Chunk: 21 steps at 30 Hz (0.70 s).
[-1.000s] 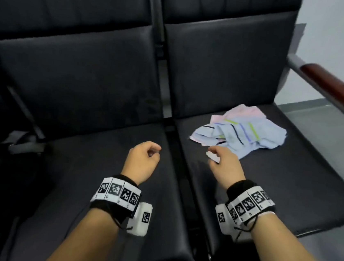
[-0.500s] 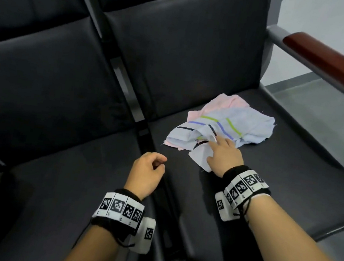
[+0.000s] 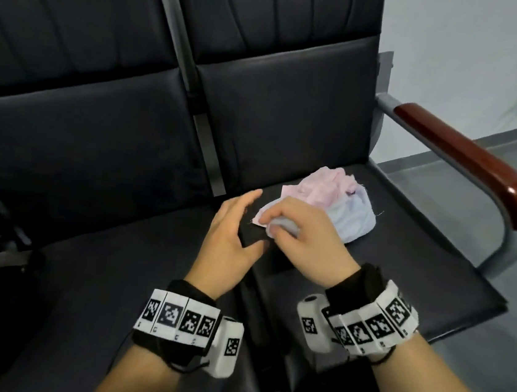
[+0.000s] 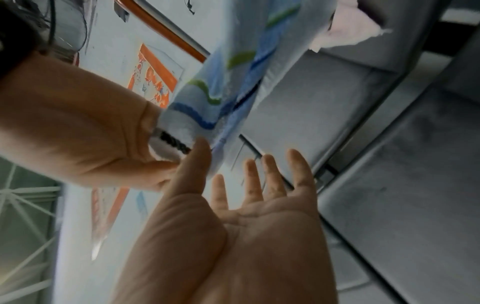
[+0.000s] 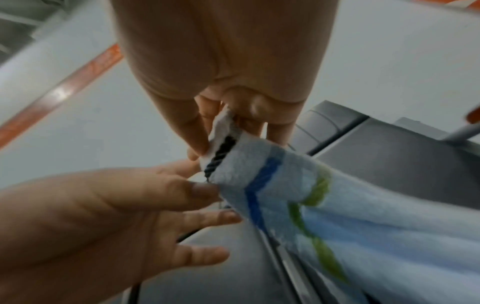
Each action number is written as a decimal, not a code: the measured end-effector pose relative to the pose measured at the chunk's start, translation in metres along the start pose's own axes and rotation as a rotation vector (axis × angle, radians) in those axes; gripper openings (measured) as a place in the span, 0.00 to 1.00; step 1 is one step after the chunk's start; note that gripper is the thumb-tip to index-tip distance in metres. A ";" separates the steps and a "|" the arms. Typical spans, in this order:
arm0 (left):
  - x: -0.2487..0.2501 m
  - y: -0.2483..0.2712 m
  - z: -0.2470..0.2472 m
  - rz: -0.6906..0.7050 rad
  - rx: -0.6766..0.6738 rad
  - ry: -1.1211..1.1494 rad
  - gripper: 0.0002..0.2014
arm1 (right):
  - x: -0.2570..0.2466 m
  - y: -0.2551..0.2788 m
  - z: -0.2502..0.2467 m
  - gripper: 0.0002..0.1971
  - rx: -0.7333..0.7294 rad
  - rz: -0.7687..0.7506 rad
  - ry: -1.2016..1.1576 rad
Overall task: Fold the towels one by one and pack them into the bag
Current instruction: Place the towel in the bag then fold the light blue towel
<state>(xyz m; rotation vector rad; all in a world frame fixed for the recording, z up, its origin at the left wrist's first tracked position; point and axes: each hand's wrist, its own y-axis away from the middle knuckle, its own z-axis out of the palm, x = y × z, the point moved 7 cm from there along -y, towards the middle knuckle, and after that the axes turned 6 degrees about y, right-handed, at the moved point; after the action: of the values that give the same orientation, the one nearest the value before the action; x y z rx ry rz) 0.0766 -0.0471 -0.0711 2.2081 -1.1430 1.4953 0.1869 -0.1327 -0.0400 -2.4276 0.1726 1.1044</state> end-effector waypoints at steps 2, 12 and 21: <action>0.022 0.021 -0.013 0.084 -0.029 -0.031 0.28 | -0.033 0.012 0.013 0.12 -0.054 -0.057 -0.004; 0.009 0.127 -0.102 0.013 0.090 0.006 0.05 | -0.101 0.060 0.088 0.21 -0.024 -0.020 -0.094; -0.027 0.201 -0.166 -0.094 0.214 0.199 0.07 | -0.149 0.080 0.162 0.05 -0.119 -0.167 0.075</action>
<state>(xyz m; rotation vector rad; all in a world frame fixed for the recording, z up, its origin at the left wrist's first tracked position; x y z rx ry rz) -0.1843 -0.0721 -0.0642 2.1486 -0.8407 1.8223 -0.0467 -0.1394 -0.0512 -2.5372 -0.0732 0.9765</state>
